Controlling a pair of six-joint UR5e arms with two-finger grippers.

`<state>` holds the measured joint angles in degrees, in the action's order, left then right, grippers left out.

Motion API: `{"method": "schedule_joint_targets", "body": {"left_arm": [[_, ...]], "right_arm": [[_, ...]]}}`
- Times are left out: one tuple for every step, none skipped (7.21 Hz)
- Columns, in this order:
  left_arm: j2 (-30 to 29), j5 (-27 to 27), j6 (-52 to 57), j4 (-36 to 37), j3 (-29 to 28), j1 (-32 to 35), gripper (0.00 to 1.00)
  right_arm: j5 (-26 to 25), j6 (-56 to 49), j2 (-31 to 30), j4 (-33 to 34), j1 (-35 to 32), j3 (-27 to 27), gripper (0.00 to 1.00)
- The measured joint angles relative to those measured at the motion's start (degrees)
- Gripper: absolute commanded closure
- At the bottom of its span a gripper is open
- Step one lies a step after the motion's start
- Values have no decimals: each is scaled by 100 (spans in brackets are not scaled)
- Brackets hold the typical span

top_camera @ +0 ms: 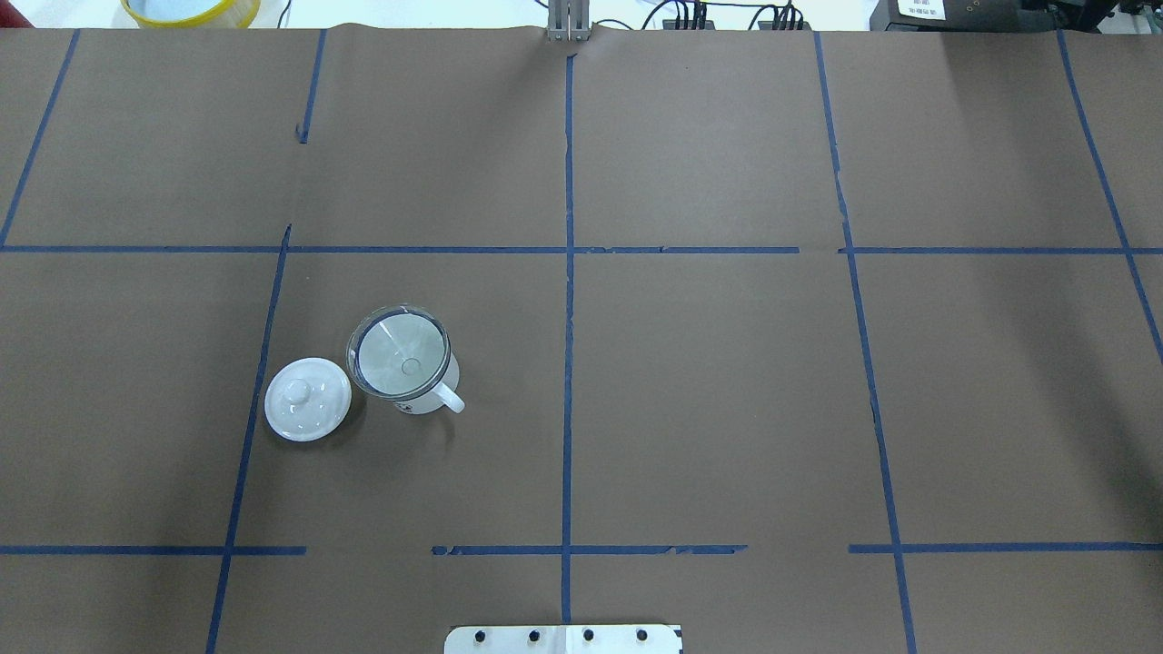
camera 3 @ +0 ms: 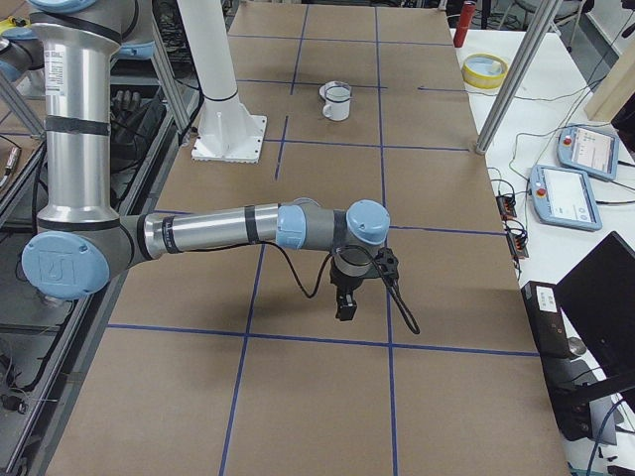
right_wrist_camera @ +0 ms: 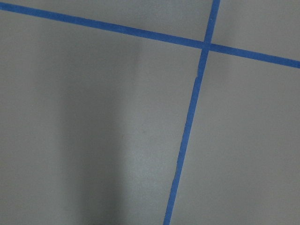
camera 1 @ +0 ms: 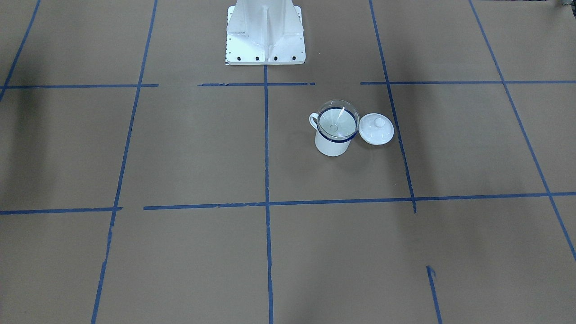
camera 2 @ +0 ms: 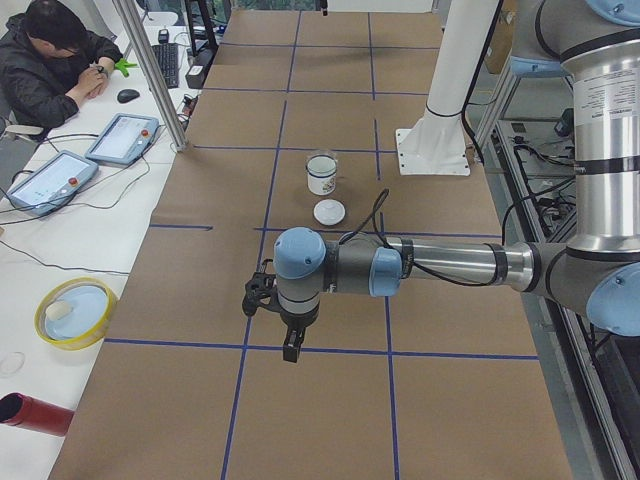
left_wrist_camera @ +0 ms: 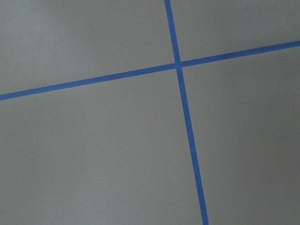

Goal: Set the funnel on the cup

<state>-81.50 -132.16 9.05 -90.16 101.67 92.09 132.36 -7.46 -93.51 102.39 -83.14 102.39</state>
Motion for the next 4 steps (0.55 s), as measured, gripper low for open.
{"method": "schedule_joint_targets", "body": {"left_arm": [[4, -17, 0, -4, 11, 1, 0], [47, -29, -4, -3, 32, 8, 0], [119, -39, -9, -4, 57, 11, 0], [162, -34, -10, -7, 77, 11, 0]], "right_arm": [[0, -1, 0, 0, 0, 0, 0], [0, -1, 0, 0, 0, 0, 0], [0, -1, 0, 0, 0, 0, 0], [0, -1, 0, 0, 0, 0, 0]]}}
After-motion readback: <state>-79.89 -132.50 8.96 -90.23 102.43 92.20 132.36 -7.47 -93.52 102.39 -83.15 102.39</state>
